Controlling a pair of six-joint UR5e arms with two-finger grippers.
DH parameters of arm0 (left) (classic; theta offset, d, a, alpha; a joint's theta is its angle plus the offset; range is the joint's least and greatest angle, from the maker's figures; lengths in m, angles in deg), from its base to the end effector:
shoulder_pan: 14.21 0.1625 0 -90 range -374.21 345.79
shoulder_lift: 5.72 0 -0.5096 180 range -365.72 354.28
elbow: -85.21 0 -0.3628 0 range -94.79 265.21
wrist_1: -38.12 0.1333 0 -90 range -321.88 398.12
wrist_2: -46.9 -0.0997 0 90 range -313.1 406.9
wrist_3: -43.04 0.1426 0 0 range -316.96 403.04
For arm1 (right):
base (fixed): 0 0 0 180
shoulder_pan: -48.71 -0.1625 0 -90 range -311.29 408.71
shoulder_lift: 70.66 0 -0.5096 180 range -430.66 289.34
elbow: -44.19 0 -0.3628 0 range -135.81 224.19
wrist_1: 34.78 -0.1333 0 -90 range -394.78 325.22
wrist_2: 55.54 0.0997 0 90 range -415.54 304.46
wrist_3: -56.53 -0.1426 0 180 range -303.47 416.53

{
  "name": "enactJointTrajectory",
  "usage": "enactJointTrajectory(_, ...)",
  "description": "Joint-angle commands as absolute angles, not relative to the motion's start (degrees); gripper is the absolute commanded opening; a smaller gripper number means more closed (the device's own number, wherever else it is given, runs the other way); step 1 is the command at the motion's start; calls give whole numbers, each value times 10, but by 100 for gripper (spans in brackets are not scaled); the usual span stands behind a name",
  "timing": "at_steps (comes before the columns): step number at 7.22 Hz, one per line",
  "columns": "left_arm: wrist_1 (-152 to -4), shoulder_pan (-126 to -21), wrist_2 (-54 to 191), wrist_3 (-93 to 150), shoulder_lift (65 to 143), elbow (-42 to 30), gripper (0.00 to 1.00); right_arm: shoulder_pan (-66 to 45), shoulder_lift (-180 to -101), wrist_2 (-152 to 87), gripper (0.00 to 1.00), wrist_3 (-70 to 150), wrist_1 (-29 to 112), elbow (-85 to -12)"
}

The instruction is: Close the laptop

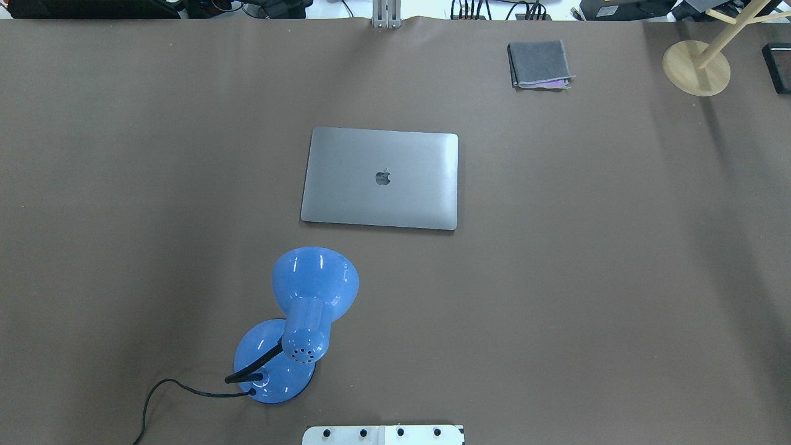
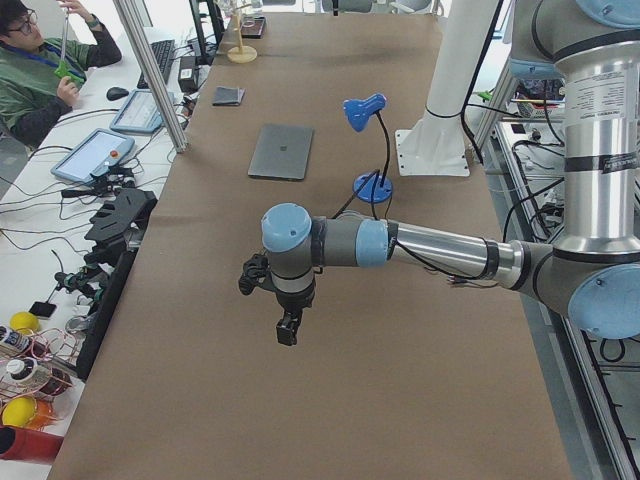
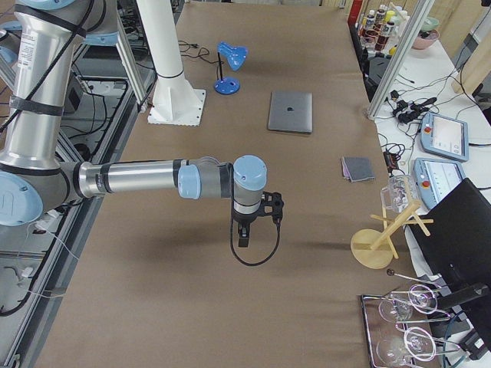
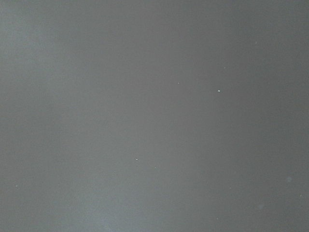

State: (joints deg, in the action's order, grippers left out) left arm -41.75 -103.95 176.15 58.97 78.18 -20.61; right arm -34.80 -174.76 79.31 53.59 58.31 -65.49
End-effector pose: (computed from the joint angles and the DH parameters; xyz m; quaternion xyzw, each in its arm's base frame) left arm -0.0412 -0.4025 0.7191 0.0424 0.3332 0.1314 0.9327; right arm -0.0060 -0.3424 0.7181 -0.0113 -0.3817 -0.0369 0.9235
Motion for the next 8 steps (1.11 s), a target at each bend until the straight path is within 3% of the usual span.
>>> enactJointTrajectory(1,-417,-1039,1761,589,782,-205,98,-349,-1745,795,100,535,584,-662)
enactJointTrajectory(8,-417,-1039,1760,589,781,-204,98,-349,-1731,787,100,535,583,-665)
